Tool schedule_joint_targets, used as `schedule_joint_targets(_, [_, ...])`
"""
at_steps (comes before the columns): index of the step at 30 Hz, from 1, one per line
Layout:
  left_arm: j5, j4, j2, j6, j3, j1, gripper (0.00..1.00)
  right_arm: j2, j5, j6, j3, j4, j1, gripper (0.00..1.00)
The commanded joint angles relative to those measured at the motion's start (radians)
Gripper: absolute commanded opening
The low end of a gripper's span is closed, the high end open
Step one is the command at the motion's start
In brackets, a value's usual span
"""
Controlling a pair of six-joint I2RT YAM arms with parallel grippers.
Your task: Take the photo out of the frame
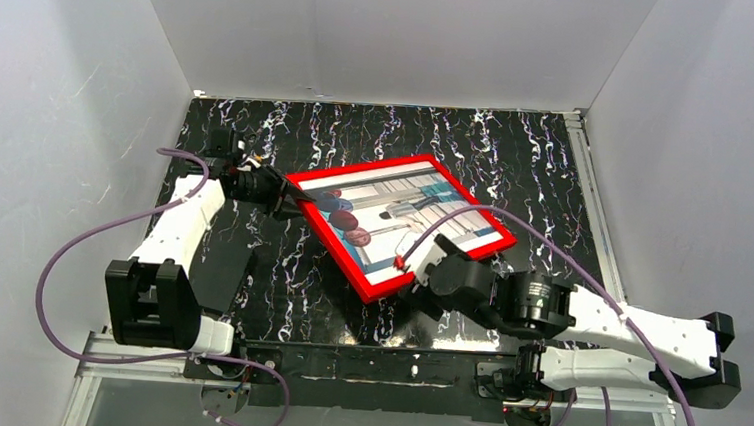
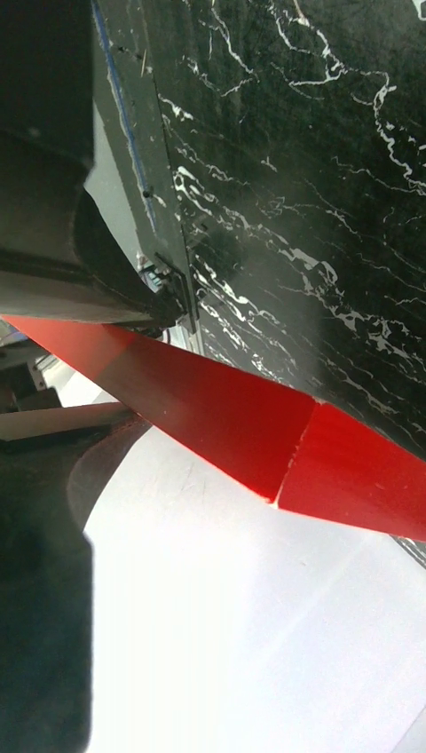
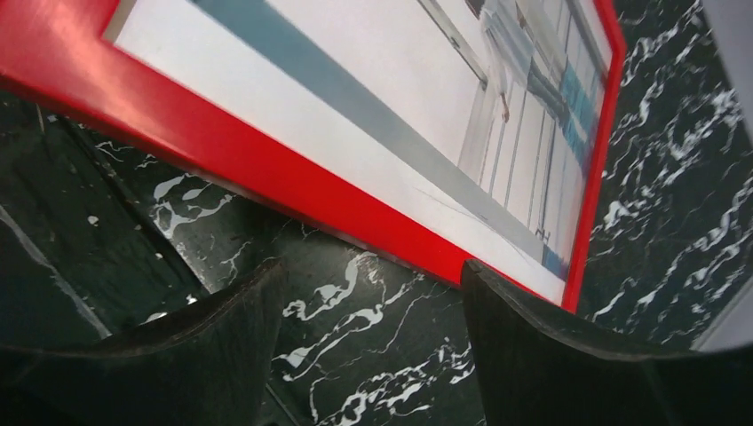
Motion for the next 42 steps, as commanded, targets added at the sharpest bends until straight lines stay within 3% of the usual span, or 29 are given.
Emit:
schedule_joint_targets(1, [0.106, -0.209, 0.035, -0.066, 0.052, 0.024, 0.0, 0.012, 0.234, -0.171, -0.06, 0.197, 0.125, 0.79])
schedule_joint_targets(4, [0.114, -0.214, 0.033, -0.064, 0.055, 0.024, 0.0, 0.069, 0.411, -0.263, -0.099, 0.298, 0.193, 0.79])
schedule_joint_targets(6, [0.112, -0.231, 0.031, -0.048, 0.054, 0.024, 0.0, 0.095, 0.445, -0.336, -0.118, 0.373, 0.201, 0.78])
schedule_joint_targets(10, [0.122, -0.259, 0.038, -0.032, 0.051, 0.059, 0.0, 0.096, 0.415, -0.434, -0.146, 0.509, 0.213, 0.77])
schedule_joint_targets(16, [0.131, -0.259, 0.051, -0.065, 0.042, 0.065, 0.0, 0.137, 0.391, -0.451, -0.156, 0.558, 0.244, 0.75])
schedule_joint_targets(28, [0.145, -0.307, 0.066, -0.059, 0.101, 0.068, 0.0, 0.236, 0.451, -0.569, -0.166, 0.757, 0.266, 0.71])
schedule_joint_targets(29, [0.148, -0.314, 0.067, -0.055, 0.105, 0.068, 0.0, 0.252, 0.495, -0.608, -0.178, 0.84, 0.265, 0.71])
schedule_joint_targets(33, [0.142, -0.337, 0.055, -0.047, 0.106, 0.069, 0.0, 0.303, 0.585, -0.82, -0.246, 1.098, 0.266, 0.63])
schedule_joint_targets(39, [0.139, -0.366, 0.046, -0.035, 0.123, 0.072, 0.0, 0.282, 0.559, -0.884, -0.294, 1.243, 0.261, 0.54])
schedule_joint_targets(40, [0.136, -0.374, 0.046, -0.029, 0.127, 0.073, 0.0, 0.282, 0.558, -0.891, -0.29, 1.242, 0.259, 0.5])
schedule_joint_targets(42, [0.134, -0.378, 0.047, -0.022, 0.131, 0.076, 0.0, 0.281, 0.547, -0.883, -0.273, 1.214, 0.258, 0.28])
